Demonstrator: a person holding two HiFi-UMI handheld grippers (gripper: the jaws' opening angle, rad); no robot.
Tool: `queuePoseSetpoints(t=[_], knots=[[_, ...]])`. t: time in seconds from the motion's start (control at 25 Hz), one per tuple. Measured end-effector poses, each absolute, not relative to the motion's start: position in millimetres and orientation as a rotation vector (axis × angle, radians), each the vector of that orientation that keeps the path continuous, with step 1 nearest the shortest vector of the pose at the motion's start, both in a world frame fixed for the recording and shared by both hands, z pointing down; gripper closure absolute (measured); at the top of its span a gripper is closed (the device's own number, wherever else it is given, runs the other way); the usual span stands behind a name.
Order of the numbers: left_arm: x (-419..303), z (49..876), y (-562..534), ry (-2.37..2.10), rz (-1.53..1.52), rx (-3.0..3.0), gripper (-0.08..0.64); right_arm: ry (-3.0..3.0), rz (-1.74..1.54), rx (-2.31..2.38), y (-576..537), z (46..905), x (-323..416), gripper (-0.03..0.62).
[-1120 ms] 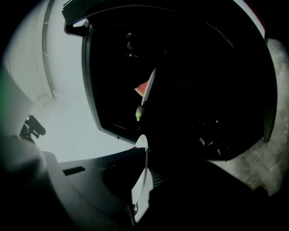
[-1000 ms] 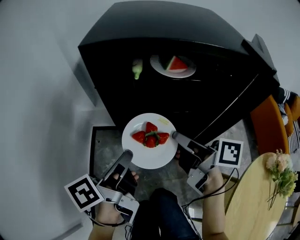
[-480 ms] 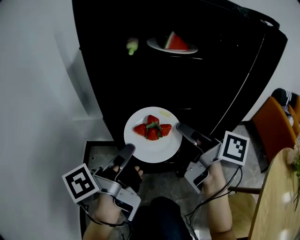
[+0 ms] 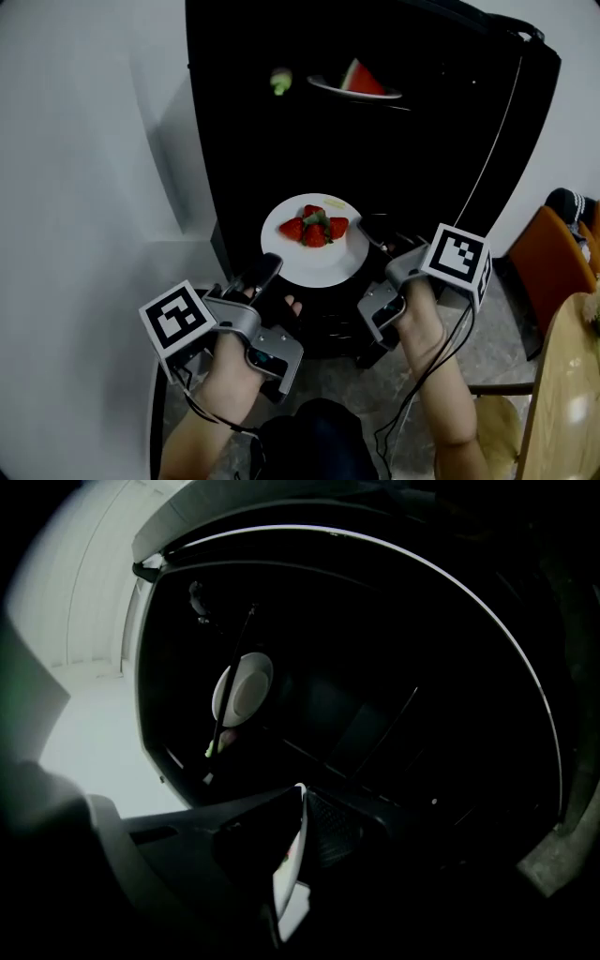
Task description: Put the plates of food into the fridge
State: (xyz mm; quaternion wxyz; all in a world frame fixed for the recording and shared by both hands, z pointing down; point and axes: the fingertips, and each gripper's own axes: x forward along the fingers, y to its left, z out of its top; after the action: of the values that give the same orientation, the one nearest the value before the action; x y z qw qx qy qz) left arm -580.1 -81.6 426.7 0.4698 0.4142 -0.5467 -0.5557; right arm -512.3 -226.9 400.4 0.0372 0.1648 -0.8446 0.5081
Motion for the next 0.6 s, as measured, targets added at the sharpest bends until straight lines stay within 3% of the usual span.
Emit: queuePoseSetpoints(t=[0.6], knots=[[-601.4,441.8,-132.0,-1.421,-1.393,0.863,0.538,-2.596,1.157,0.667,-281.5,431.8,-545.8,0.557]])
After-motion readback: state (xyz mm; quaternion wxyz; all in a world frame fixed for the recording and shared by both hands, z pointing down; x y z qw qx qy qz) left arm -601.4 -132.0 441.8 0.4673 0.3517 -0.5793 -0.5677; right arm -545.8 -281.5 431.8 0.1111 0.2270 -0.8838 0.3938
